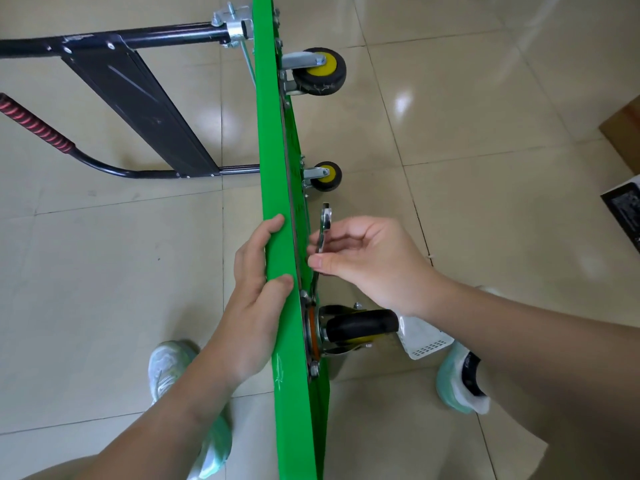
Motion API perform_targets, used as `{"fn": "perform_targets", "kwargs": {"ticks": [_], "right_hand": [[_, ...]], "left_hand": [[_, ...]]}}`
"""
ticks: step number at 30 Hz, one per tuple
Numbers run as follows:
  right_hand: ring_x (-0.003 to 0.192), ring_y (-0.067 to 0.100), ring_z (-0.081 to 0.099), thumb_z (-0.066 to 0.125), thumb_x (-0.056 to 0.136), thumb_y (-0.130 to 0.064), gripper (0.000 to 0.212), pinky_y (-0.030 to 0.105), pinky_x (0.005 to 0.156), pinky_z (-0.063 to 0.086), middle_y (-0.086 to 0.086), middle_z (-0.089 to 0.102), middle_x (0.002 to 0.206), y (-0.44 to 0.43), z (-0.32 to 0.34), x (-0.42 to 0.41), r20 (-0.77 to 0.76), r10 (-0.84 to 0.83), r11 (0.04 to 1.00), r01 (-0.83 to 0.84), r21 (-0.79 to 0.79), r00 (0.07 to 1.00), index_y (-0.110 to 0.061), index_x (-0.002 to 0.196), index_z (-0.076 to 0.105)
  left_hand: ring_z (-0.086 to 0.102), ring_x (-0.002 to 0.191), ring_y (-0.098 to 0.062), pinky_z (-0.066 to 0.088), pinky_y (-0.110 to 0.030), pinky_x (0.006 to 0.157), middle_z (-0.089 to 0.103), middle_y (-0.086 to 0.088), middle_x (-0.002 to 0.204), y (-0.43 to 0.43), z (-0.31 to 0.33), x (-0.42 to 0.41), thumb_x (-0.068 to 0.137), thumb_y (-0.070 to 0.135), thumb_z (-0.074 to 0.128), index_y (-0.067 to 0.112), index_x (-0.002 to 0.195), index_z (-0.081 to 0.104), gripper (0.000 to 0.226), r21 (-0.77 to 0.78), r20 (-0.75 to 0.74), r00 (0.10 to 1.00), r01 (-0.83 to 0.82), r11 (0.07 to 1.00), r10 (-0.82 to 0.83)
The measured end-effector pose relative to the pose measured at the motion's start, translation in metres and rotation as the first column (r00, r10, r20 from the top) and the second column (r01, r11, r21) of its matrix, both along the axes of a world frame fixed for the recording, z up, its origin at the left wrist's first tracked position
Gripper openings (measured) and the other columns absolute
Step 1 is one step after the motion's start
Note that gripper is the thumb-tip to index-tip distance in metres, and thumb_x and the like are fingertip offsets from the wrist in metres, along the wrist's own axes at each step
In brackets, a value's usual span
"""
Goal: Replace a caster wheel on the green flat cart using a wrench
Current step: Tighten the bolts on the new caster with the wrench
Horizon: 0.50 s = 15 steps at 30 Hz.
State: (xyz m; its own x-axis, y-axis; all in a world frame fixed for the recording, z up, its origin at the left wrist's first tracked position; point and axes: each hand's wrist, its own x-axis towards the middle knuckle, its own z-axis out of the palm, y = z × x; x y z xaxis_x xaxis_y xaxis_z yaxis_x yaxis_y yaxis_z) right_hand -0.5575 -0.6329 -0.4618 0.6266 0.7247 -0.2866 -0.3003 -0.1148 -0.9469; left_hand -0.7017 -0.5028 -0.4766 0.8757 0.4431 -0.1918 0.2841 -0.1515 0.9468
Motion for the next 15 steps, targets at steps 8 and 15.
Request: {"fn": "perform_targets", "kwargs": {"ticks": [8, 15], "right_hand": [[0.081, 0.015, 0.075, 0.081, 0.075, 0.008, 0.027, 0.03, 0.081, 0.06, 0.004, 0.078, 0.087, 0.002, -0.002, -0.008, 0.061, 0.01, 1.0, -0.01, -0.001, 0.998, -0.011, 0.093, 0.073], [0.084, 0.021, 0.075, 0.083, 0.074, 0.003, 0.027, 0.041, 0.088, 0.06, 0.007, 0.078, 0.088, 0.004, -0.005, -0.004, 0.064, 0.015, 0.999, -0.013, -0.036, 0.998, -0.011, 0.094, 0.074]], "left_hand": [[0.036, 0.147, -0.017, 0.031, -0.056, 0.122, 0.034, 0.014, 0.154, 0.001, -0.002, 0.001, 0.08, 0.045, 0.044, 0.063, 0.145, 0.031, 0.07, -0.018, -0.001, 1.0, -0.006, 1.0, 0.006], [0.037, 0.146, -0.014, 0.034, -0.055, 0.121, 0.032, 0.016, 0.153, 0.001, -0.001, 0.001, 0.079, 0.046, 0.044, 0.065, 0.144, 0.03, 0.069, -0.031, 0.003, 1.0, 0.007, 0.999, -0.007]]}}
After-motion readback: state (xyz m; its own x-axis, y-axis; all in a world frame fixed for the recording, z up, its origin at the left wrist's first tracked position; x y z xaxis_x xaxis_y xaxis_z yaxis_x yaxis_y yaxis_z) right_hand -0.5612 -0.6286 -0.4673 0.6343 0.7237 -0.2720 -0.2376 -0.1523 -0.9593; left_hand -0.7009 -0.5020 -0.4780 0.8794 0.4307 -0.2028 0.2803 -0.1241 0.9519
